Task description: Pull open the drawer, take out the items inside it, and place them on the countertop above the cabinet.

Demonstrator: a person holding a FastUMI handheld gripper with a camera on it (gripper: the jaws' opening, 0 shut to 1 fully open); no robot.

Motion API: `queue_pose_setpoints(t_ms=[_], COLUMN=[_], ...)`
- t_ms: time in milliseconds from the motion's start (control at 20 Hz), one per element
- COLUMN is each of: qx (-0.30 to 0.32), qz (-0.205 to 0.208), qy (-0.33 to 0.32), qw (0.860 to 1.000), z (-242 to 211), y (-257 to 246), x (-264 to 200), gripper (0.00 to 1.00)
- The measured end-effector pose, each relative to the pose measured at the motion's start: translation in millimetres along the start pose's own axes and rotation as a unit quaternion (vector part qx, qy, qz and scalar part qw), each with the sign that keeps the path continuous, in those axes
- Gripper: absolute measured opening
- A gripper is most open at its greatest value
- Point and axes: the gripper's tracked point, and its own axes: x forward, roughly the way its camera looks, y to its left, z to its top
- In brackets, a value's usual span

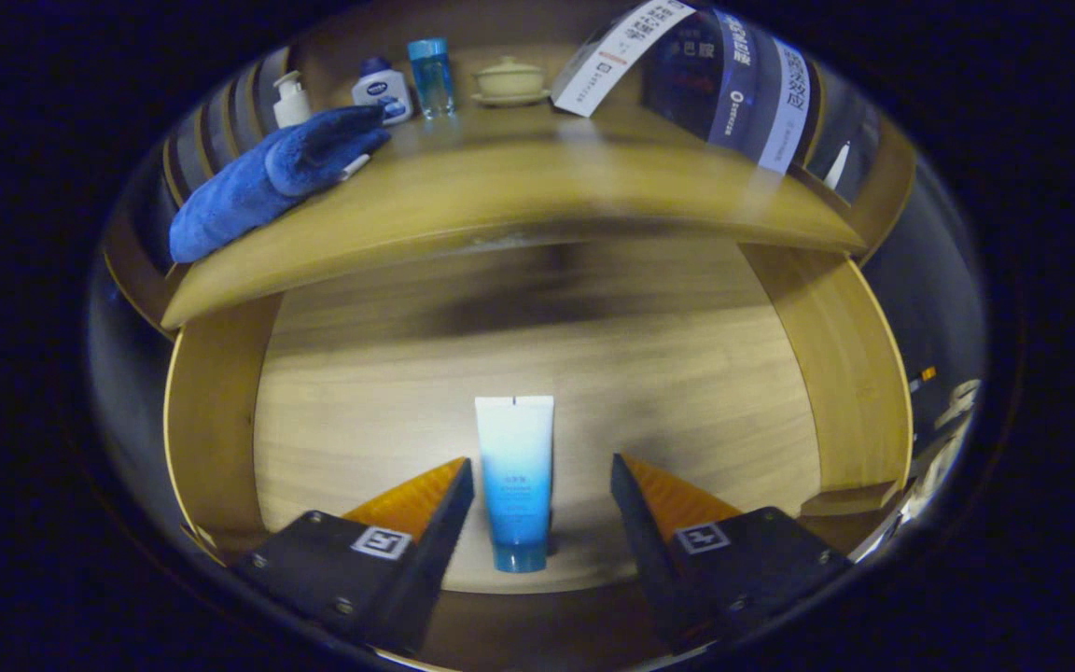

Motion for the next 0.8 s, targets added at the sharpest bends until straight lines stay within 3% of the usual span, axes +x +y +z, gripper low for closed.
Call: queue_pose_setpoints(t_ms=[100, 250, 450, 550, 650, 800], qx=[0.007, -0.001, 0.000, 0.000, -0.019, -0.036], qz=[0.020, 0.025, 0.024, 0.023, 0.026, 0.049], qy=[0.026, 0.045, 0.064, 0.062, 0.051, -0.013], qw=[0.999, 0.999, 0.998, 0.998, 0.998, 0.998], z=[-10, -19, -21, -21, -22, -18], y=[11, 14, 13, 11, 14, 23], x=[4, 11, 14, 16, 11, 2], gripper=[0.74, 0.74, 0.45, 0.45, 0.39, 0.39])
